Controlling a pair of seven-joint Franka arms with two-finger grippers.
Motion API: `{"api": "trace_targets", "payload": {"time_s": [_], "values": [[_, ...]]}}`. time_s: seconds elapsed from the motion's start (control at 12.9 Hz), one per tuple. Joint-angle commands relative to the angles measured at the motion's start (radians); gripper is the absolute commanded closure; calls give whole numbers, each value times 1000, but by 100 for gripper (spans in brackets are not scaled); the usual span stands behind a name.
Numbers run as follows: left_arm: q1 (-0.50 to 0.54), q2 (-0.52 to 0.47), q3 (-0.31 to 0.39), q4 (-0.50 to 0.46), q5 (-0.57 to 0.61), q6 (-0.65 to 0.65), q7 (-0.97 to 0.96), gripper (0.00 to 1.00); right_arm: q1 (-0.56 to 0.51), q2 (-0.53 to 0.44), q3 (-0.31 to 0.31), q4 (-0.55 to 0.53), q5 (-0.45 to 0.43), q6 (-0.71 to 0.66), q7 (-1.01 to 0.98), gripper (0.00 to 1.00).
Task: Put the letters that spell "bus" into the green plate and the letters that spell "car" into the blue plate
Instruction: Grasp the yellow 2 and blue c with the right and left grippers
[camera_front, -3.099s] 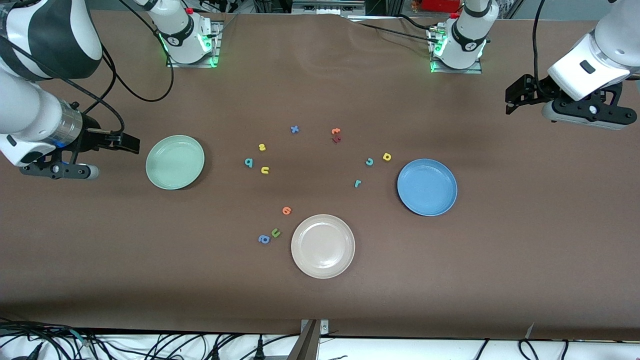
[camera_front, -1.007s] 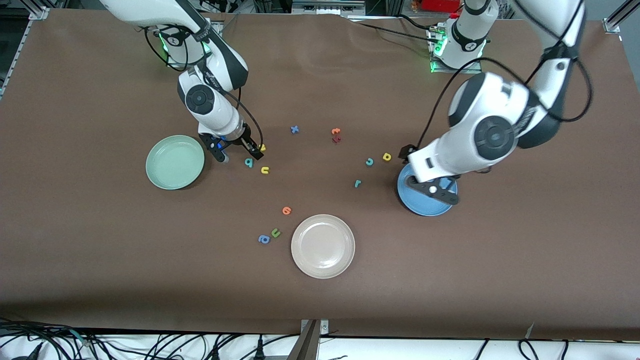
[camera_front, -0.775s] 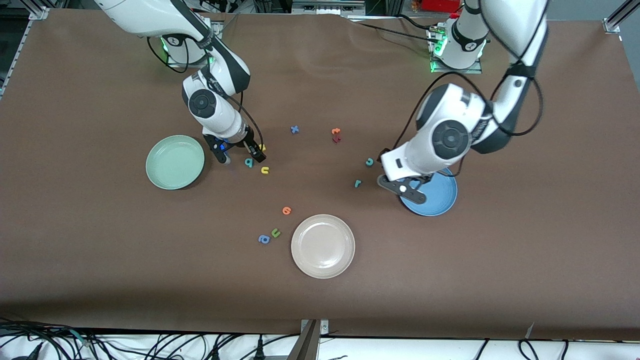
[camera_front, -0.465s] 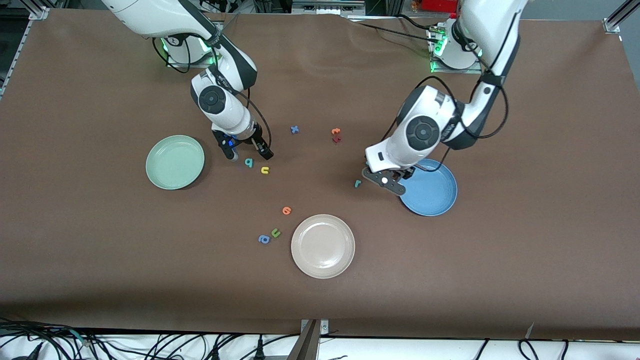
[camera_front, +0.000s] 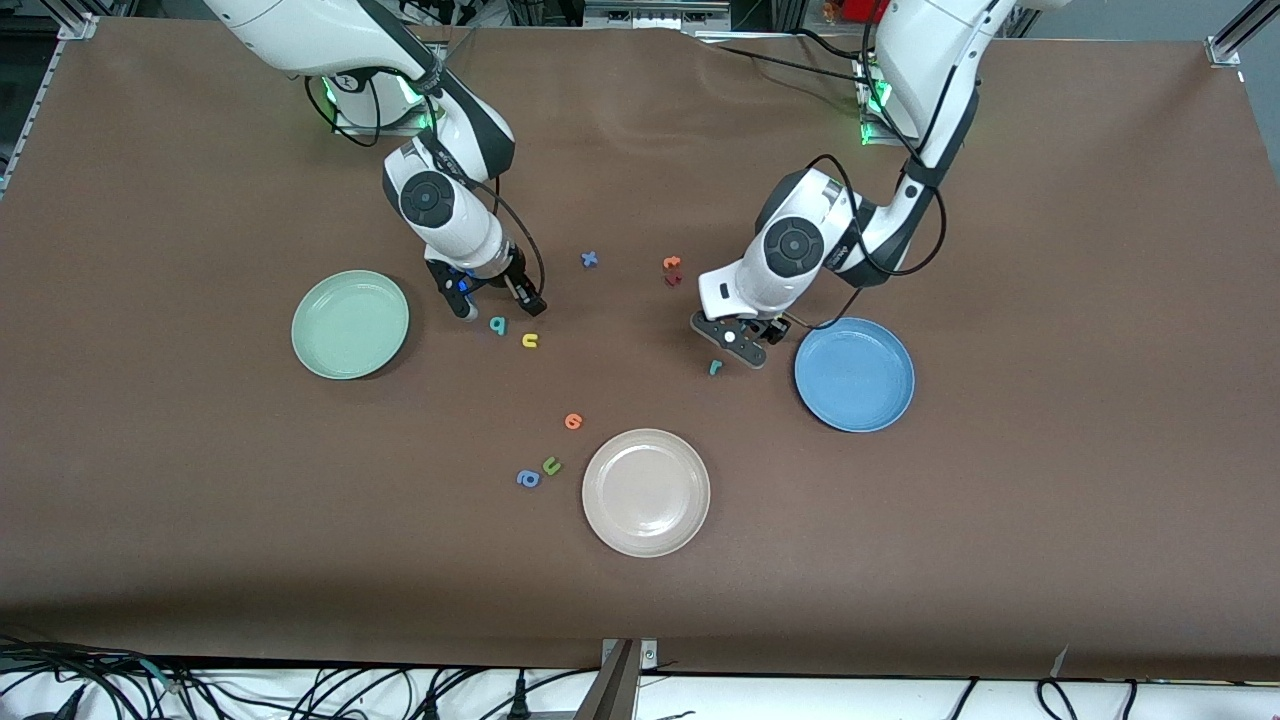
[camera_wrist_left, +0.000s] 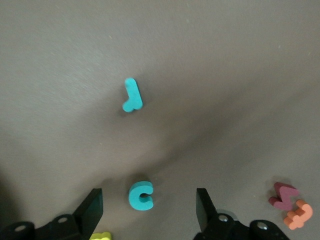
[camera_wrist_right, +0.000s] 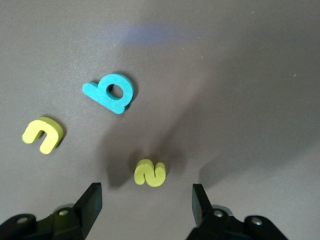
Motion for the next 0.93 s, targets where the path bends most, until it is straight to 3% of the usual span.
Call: {"api": "trace_targets", "payload": {"time_s": [0.0,0.23,0.39,0.54,0.62,0.85], "values": [[-11,-4,5,-29,11,28,39,23,2,0,-11,-20,-36,20,3,22],[-17,12,5,-24,44,39,40,34,2,6,-13,-23,-57,21,5,33],[-19,26,5,-24,44,50,40,53,2,6,-13,-24,-59,21,5,42],[-16,32,7,-24,69,50,40,58,12,8,-13,-26,-59,21,5,42],[-16,39,7,-24,87,50,40,59,12,8,-11,-26,-59,21,5,47],[-11,39,5,-20,98,50,40,79,12,8,-11,-26,-60,20,-3,83]]}}
